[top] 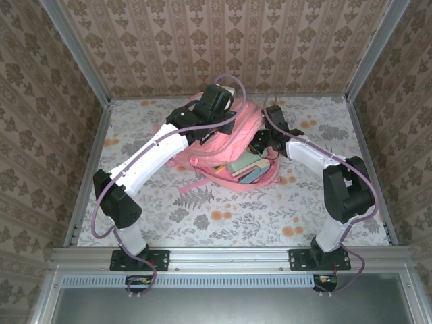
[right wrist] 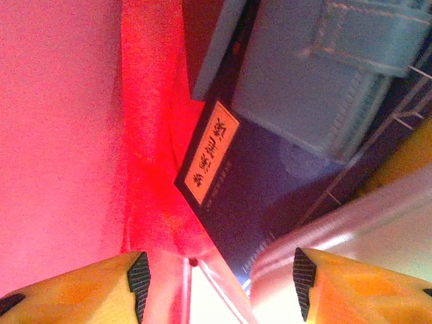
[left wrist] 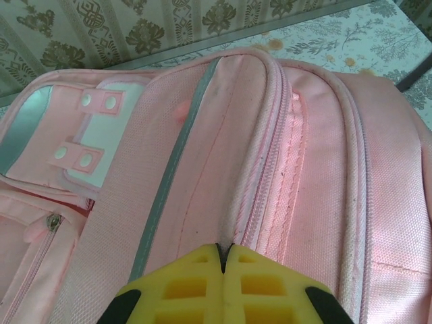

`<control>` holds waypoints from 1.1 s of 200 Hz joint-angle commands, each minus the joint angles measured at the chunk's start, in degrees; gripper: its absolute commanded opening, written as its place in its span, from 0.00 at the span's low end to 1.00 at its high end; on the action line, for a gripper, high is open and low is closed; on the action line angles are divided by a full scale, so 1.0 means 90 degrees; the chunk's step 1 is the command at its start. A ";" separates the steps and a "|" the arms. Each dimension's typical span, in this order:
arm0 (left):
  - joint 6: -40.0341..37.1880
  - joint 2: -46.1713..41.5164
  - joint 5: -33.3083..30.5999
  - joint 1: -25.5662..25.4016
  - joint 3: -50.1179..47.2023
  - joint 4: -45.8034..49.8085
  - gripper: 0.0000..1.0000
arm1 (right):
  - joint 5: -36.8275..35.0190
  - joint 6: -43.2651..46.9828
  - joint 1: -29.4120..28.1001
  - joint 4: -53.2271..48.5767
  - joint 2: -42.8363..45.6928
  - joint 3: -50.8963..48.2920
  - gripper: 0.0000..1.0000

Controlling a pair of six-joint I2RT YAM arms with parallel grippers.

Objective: Pack books, pencil case, and school supplies into a backpack

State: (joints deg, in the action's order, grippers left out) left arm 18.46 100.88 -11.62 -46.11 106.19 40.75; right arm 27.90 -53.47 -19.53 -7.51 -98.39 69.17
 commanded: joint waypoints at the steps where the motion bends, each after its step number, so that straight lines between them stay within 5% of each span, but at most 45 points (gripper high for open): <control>1: 0.0208 -0.0086 -0.0018 0.0095 0.0206 -0.0436 0.00 | -0.0420 0.0465 0.0085 -0.0516 0.0661 -0.0233 0.61; 56: 0.0340 -0.0076 0.0301 0.0160 -0.0181 -0.0490 0.00 | -0.1529 0.0914 0.0202 -0.1361 0.2032 -0.1262 0.61; 120: 0.0781 -0.0930 0.0442 0.0266 -0.1399 -0.0630 0.61 | -0.2656 0.1191 -0.0124 -0.1975 0.3510 -0.1996 0.61; 158: 0.1304 -0.1766 0.0563 0.0740 -0.2666 -0.0720 0.62 | -0.2945 0.1465 -0.0772 -0.2120 0.3248 -0.1693 0.60; 220: 0.2318 -0.2422 0.1385 0.2513 -0.5197 -0.1262 0.71 | -0.2934 0.1820 -0.2072 -0.1957 0.2242 -0.1127 0.53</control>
State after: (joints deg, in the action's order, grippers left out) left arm 33.76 79.75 -4.21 -28.75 65.65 32.01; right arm 2.90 -40.14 -34.06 -24.64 -75.18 55.75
